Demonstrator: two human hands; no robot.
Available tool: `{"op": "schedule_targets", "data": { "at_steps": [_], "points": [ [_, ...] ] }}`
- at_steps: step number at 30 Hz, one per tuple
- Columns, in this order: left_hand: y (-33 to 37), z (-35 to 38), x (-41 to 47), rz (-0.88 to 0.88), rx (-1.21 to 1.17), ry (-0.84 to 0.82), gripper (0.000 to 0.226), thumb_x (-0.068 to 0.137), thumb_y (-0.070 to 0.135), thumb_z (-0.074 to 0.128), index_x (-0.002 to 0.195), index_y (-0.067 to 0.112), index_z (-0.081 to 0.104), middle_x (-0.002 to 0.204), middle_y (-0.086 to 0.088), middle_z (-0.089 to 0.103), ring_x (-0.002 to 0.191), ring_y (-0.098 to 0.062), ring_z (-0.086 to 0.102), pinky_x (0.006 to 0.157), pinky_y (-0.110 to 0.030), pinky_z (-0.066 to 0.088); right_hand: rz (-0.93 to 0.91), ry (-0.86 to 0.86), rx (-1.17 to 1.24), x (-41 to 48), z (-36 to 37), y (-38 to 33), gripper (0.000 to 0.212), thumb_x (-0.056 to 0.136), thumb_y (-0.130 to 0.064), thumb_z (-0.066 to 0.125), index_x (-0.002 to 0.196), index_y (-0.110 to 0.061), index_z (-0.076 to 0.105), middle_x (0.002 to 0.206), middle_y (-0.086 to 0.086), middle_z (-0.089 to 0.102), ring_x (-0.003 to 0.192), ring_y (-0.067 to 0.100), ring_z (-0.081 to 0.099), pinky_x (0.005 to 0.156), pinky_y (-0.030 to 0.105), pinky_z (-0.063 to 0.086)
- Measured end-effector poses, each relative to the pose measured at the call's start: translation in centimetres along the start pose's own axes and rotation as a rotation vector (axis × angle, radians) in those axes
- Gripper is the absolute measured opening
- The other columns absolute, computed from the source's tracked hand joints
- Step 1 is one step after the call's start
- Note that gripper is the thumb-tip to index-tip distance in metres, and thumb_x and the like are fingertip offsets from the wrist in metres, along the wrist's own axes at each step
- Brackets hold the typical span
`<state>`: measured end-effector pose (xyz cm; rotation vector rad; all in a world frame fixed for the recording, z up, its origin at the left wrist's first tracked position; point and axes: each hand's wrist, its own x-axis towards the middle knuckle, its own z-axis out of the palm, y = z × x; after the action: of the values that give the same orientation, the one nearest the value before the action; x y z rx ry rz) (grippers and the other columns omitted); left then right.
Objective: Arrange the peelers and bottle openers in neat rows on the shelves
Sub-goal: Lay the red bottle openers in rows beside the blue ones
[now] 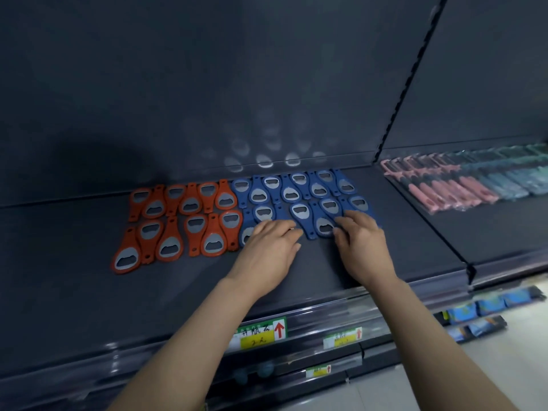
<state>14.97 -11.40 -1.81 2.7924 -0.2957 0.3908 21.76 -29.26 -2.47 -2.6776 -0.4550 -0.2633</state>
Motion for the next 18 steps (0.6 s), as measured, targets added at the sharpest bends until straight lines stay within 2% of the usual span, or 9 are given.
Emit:
{"op": "schedule_targets", "data": {
  "at_steps": [6, 10, 18],
  "points": [
    [1.2, 1.4, 2.3, 0.051, 0.038, -0.136, 0.041, 0.101, 0.026, 0.034, 0.140, 0.017, 0.039, 0.149, -0.003, 0.031, 0.138, -0.017, 0.023, 0.113, -0.032, 0.003, 0.153, -0.045, -0.006, 1.0, -0.3, 2.2, 0.036, 0.097, -0.023, 0.043, 0.131, -0.014, 0.051, 0.144, 0.007, 0.039, 0.136, 0.026, 0.027, 0.105, 0.042, 0.027],
    [1.2, 1.9, 2.3, 0.041, 0.069, -0.169, 0.042, 0.100, 0.026, 0.034, 0.142, 0.020, 0.036, 0.149, -0.003, 0.030, 0.138, -0.017, 0.024, 0.114, -0.033, 0.003, 0.117, -0.105, -0.060, 1.0, 0.1, 2.3, 0.037, 0.097, -0.029, 0.042, 0.132, -0.017, 0.047, 0.142, 0.004, 0.039, 0.136, 0.024, 0.026, 0.105, 0.041, 0.027],
    [1.1, 2.0, 2.0, 0.015, 0.076, -0.124, 0.041, 0.099, 0.029, 0.037, 0.139, 0.022, 0.039, 0.145, 0.000, 0.036, 0.135, -0.015, 0.031, 0.114, -0.029, 0.002, 0.060, -0.122, -0.059, 0.9, 0.2, 2.5, 0.041, 0.097, -0.033, 0.043, 0.134, -0.016, 0.045, 0.142, 0.003, 0.038, 0.137, 0.023, 0.025, 0.107, 0.038, 0.024]
  ]
}}
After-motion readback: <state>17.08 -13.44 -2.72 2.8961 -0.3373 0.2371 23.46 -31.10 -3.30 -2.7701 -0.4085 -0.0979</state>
